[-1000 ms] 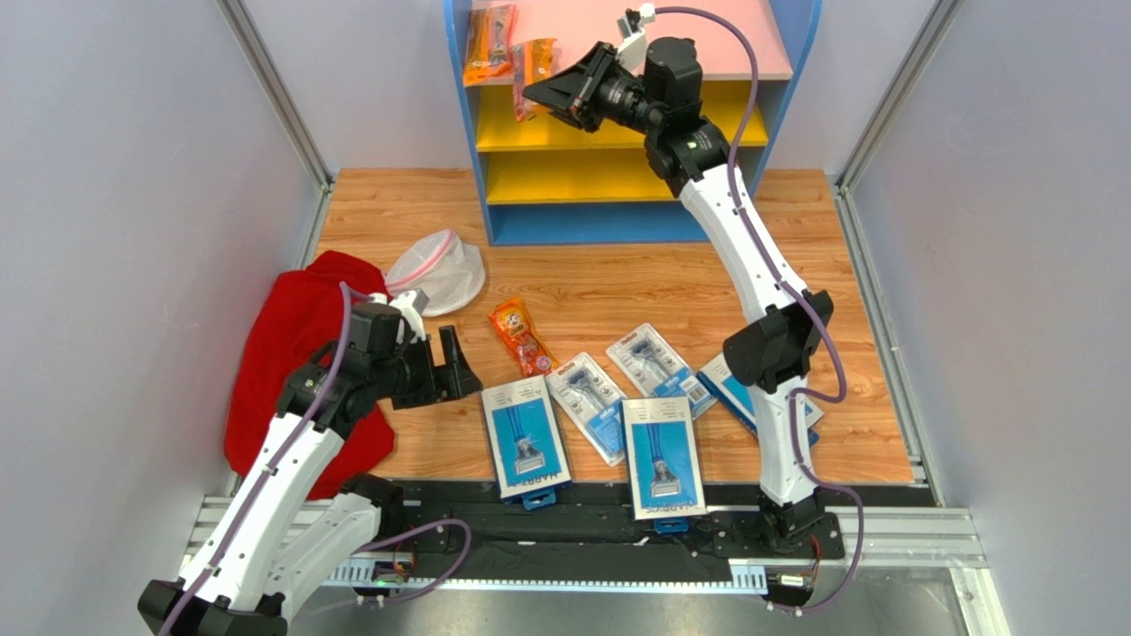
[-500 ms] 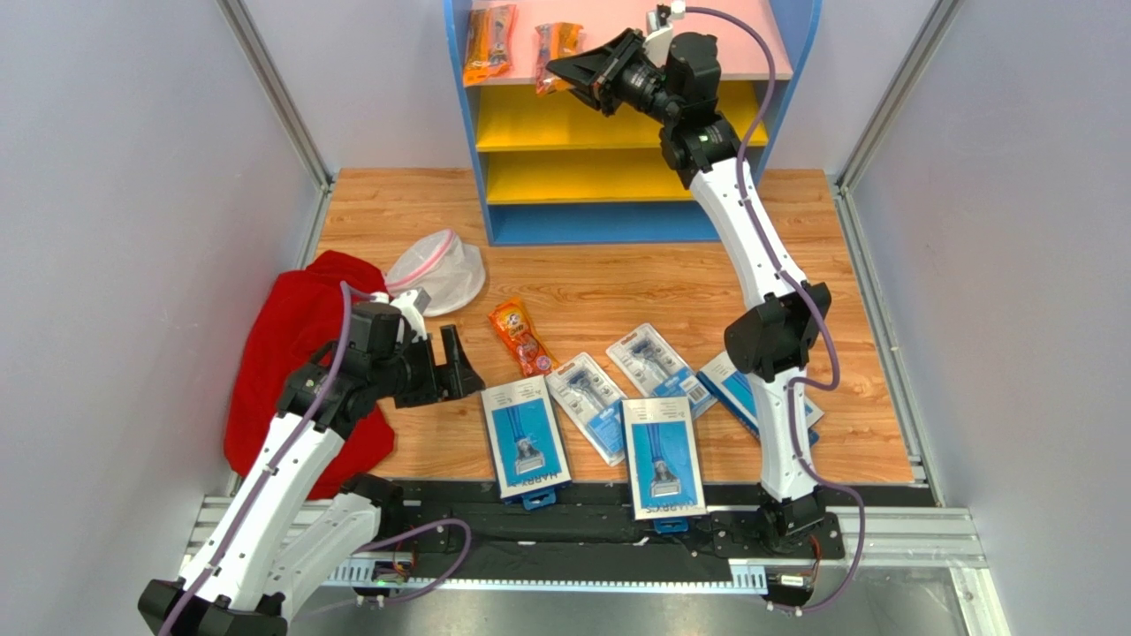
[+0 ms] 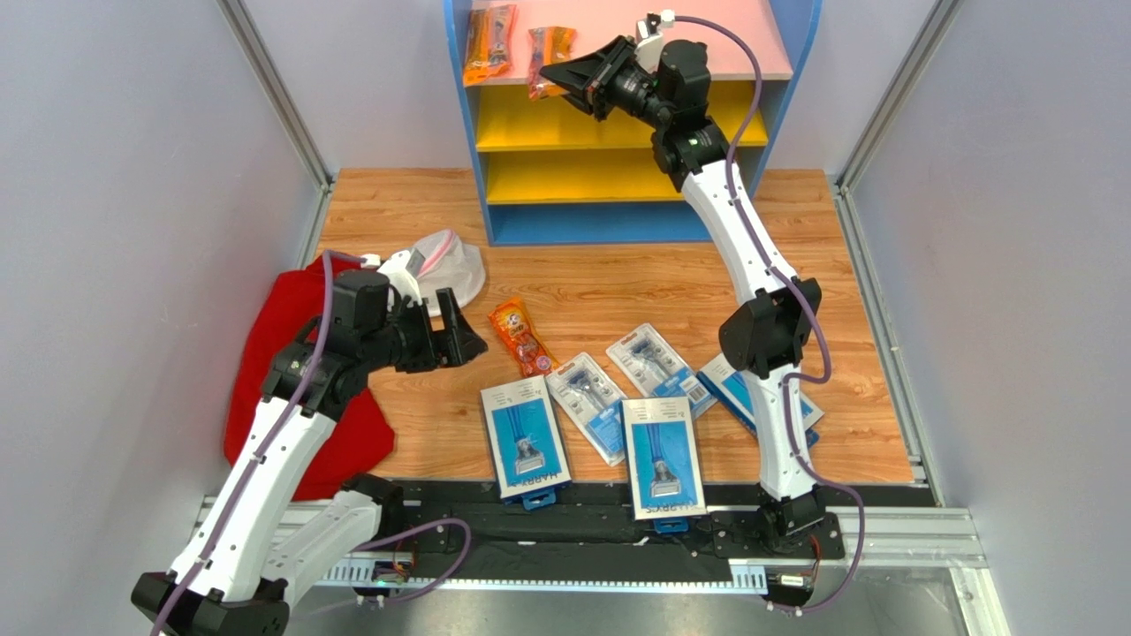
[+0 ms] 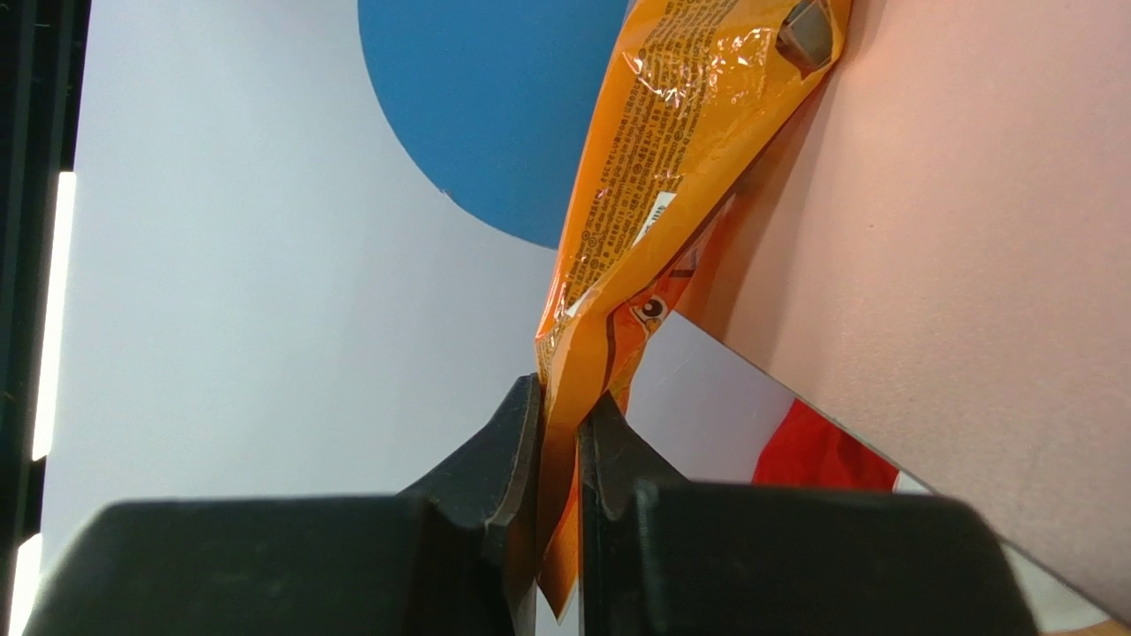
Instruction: Place and organize the shaving razors onto the shelf
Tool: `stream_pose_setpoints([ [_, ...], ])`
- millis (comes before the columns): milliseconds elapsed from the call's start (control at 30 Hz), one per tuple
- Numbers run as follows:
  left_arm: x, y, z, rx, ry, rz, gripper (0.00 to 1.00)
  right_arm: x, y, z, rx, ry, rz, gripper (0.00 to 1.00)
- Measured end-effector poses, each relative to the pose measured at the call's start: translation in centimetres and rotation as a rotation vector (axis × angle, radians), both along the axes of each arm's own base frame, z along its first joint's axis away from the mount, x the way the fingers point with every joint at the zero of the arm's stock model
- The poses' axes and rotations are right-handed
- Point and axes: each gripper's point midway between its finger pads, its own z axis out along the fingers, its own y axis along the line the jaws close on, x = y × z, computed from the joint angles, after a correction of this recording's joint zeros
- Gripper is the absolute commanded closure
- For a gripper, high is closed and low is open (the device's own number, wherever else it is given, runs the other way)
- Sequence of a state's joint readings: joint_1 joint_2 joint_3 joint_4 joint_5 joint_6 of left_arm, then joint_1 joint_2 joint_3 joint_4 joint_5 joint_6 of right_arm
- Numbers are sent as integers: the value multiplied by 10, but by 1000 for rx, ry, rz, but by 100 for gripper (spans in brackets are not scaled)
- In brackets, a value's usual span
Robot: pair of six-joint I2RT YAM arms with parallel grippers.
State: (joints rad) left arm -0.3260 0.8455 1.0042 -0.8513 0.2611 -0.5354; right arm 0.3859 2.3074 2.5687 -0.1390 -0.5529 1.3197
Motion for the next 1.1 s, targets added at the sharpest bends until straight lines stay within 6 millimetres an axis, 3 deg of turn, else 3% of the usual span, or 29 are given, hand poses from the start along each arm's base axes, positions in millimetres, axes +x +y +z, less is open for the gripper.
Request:
stream_pose_setpoints([
  [267,6,-4,4,-11,-5,-8,11,3,7,-4,25,-2,15,91],
  [533,25,-15,37,-44,-60,-28,12,2,11,-4,38,7,25,63],
  [867,34,-19,46,-55,-85,-38,12,-1,11,6,49,-40,21,44],
  [1100,54,-26,72,-58,-123,-53,12,-8,7,4,11,-44,13,38],
])
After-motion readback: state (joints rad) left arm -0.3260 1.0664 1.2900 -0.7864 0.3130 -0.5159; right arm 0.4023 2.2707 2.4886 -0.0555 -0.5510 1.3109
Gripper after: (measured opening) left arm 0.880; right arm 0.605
